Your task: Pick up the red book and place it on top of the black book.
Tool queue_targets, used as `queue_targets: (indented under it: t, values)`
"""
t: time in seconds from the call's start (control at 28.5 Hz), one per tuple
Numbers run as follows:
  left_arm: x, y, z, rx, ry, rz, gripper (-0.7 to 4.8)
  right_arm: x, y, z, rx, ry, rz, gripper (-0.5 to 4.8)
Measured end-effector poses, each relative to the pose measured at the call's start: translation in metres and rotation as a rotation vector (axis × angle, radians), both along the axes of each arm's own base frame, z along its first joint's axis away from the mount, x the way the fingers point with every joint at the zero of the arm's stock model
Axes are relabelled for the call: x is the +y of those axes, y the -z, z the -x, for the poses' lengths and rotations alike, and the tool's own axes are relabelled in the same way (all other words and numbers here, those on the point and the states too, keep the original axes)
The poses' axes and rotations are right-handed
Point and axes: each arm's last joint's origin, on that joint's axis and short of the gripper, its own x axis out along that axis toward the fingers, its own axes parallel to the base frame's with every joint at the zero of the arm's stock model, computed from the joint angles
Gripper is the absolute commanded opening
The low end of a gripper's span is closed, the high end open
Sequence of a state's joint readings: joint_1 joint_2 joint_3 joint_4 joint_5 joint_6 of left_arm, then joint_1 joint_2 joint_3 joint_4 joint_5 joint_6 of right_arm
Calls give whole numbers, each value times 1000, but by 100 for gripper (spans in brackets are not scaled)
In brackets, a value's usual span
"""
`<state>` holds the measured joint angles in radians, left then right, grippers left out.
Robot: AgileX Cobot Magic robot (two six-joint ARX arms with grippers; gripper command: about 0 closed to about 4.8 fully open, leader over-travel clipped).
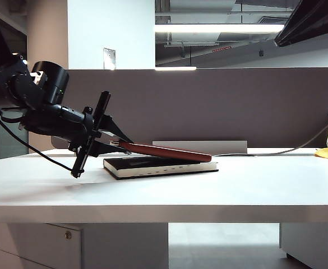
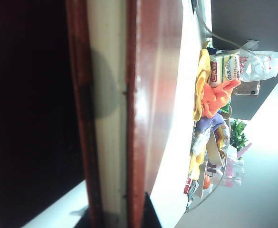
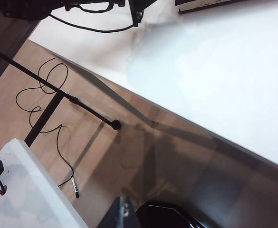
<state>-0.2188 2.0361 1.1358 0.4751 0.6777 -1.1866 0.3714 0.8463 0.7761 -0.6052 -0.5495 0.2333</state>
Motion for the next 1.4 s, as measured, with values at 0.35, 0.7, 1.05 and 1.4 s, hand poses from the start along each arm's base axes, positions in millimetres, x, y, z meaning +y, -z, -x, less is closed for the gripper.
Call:
queue_targets:
  t: [0.35,0.7,1.05,1.4]
  values:
    - [-4,-9,-14,19,-9,-20,-3,0,0,0,6,0,2,-1]
    - [-1,1,-9,103,-14,-79,247,0,0,0,6,0,2,-1]
    - [-2,-4,-9,46,28,-103,323,0,1,1,9,-2,1,-1]
    - [19,-10,-7,63,14,-159,319,0,1,1,15,-2,2,-1]
